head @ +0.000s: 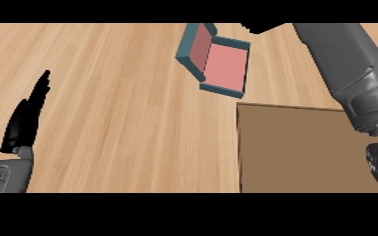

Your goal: Pick the cupcake from the tray and place it in the cardboard box

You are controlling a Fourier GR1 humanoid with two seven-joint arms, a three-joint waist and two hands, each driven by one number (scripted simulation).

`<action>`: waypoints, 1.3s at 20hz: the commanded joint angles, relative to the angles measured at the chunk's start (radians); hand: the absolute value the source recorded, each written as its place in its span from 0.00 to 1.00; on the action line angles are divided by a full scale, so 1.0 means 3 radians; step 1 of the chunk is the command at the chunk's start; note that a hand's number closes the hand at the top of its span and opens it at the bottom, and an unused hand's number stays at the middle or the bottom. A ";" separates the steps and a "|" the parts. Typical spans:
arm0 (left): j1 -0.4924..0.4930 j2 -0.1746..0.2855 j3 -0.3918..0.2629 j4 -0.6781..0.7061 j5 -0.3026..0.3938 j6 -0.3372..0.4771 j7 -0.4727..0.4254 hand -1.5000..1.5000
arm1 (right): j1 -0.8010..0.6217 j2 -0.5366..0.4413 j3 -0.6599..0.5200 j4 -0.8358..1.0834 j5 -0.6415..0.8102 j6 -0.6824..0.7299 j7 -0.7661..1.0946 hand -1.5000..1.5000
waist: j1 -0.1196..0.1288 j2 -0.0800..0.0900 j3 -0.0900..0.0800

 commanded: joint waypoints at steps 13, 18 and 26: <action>-0.0026 -0.0034 -0.0051 -0.0085 -0.0009 -0.0090 0.0003 0.50 | -0.0182 0.0767 0.0052 0.0453 0.0182 -0.0847 0.0754 1.00 | 0.0125 0.0067 -0.0002; -0.0065 0.0006 -0.0023 -0.0069 -0.0015 -0.0104 0.0008 0.50 | -0.0182 0.0877 -0.0046 0.0688 0.0083 -0.0567 0.1077 0.00 | 0.0152 0.0079 -0.0002; -0.0176 -0.0051 -0.0038 -0.0067 -0.0062 -0.0040 0.0124 0.50 | -0.0127 0.0958 -0.0206 0.0539 -0.0082 -0.0616 0.0805 0.00 | 0.0125 0.0071 0.0002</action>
